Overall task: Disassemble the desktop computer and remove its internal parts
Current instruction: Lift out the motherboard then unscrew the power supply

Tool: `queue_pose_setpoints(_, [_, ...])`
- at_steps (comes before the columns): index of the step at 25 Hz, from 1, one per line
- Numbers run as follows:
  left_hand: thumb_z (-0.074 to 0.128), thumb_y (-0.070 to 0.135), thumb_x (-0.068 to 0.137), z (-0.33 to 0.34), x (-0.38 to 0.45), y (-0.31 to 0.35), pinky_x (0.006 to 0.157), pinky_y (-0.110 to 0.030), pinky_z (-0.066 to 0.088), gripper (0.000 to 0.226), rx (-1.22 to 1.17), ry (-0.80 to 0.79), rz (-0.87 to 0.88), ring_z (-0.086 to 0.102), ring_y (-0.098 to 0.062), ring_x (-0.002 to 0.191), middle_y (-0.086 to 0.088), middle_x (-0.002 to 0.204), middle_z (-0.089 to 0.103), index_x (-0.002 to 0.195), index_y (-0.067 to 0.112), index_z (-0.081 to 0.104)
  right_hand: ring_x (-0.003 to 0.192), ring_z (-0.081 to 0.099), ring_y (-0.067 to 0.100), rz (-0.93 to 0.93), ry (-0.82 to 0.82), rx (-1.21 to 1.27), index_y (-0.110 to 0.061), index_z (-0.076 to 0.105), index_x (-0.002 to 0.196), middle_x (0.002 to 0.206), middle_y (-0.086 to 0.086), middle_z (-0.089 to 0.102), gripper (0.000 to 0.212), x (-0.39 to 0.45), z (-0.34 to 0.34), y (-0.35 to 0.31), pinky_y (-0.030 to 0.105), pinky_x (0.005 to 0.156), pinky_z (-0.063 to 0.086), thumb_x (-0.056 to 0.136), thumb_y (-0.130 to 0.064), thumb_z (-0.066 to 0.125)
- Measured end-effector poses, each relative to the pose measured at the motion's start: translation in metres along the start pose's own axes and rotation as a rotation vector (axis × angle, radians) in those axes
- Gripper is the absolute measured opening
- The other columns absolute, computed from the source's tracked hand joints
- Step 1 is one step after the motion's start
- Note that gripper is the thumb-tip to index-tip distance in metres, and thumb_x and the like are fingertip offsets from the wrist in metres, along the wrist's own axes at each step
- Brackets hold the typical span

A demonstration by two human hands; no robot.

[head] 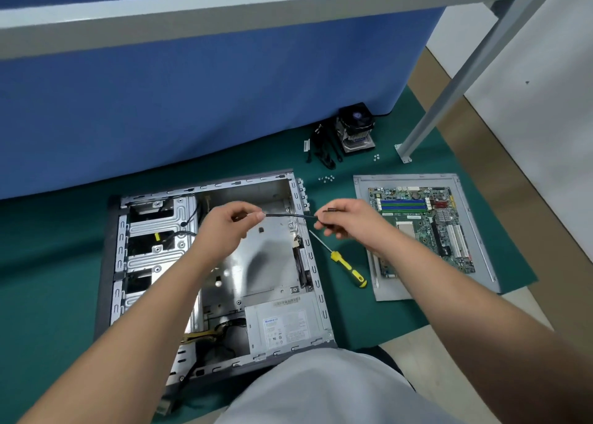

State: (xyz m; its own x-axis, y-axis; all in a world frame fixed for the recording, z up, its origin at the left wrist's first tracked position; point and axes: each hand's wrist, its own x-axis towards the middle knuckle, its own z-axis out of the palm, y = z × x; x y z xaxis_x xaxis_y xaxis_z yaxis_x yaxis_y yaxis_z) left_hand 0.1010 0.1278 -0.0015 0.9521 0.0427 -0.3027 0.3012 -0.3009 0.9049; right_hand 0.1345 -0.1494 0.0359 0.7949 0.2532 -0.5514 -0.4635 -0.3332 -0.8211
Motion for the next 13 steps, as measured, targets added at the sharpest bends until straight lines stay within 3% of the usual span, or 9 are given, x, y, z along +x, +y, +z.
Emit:
queue_pose_setpoints(2, [0.079,0.029,0.09,0.002,0.015,0.002,0.065,-0.015,0.045,0.008,-0.007,0.079,0.056,0.057,-0.002,0.069,0.017,0.078,0.07,0.095,0.034,0.075,0.082,0.073,0.014,-0.075,-0.011,-0.166,-0.018,0.074,0.104,0.094,0.007,0.079,0.01,0.0,-0.004,-0.002,0.024,0.071,0.057,0.095,-0.019,0.071])
queue_pose_setpoints(4, [0.077,0.032,0.091,0.002,0.034,0.01,0.071,-0.009,0.043,0.019,0.049,0.146,0.163,0.058,0.001,0.077,0.023,0.085,0.066,0.107,0.04,0.07,0.084,0.074,0.013,-0.149,0.084,-0.23,-0.027,0.076,0.103,0.09,-0.001,0.078,0.009,0.006,-0.008,-0.003,0.024,0.073,0.059,0.095,-0.024,0.072])
queue_pose_setpoints(6, [0.07,0.037,0.095,-0.003,0.056,0.018,0.089,-0.022,0.045,0.038,0.228,0.175,0.254,0.059,-0.005,0.102,0.021,0.103,0.065,0.13,0.045,0.058,0.074,0.07,0.006,-0.19,0.262,-0.182,-0.03,0.078,0.102,0.088,-0.008,0.076,0.009,0.018,-0.018,-0.004,0.017,0.068,0.055,0.094,-0.029,0.072])
queue_pose_setpoints(8, [0.059,0.046,0.098,-0.013,0.081,0.019,0.1,-0.041,0.039,0.044,0.486,0.207,0.21,0.053,-0.02,0.124,0.009,0.125,0.065,0.141,0.043,0.05,0.063,0.062,0.001,-0.154,0.401,-0.022,-0.032,0.078,0.098,0.086,-0.012,0.075,0.007,0.034,-0.034,-0.003,0.015,0.064,0.051,0.094,-0.029,0.073])
queue_pose_setpoints(11, [0.037,0.054,0.104,-0.018,0.1,0.009,0.113,-0.051,0.026,0.042,0.83,0.124,0.031,0.036,-0.022,0.144,0.005,0.143,0.058,0.139,0.04,0.056,0.064,0.062,0.002,-0.01,0.464,0.116,-0.027,0.076,0.095,0.087,-0.004,0.076,0.005,0.069,-0.056,0.006,0.023,0.072,0.053,0.095,-0.024,0.072])
queue_pose_setpoints(13, [0.019,0.054,0.105,-0.011,0.101,0.001,0.114,-0.049,0.027,0.054,0.974,0.12,-0.003,0.039,-0.022,0.142,0.004,0.139,0.06,0.13,0.036,0.063,0.068,0.064,0.007,0.083,0.456,0.104,-0.016,0.076,0.099,0.085,0.003,0.074,0.007,0.099,-0.06,0.011,0.032,0.082,0.055,0.097,-0.017,0.069])
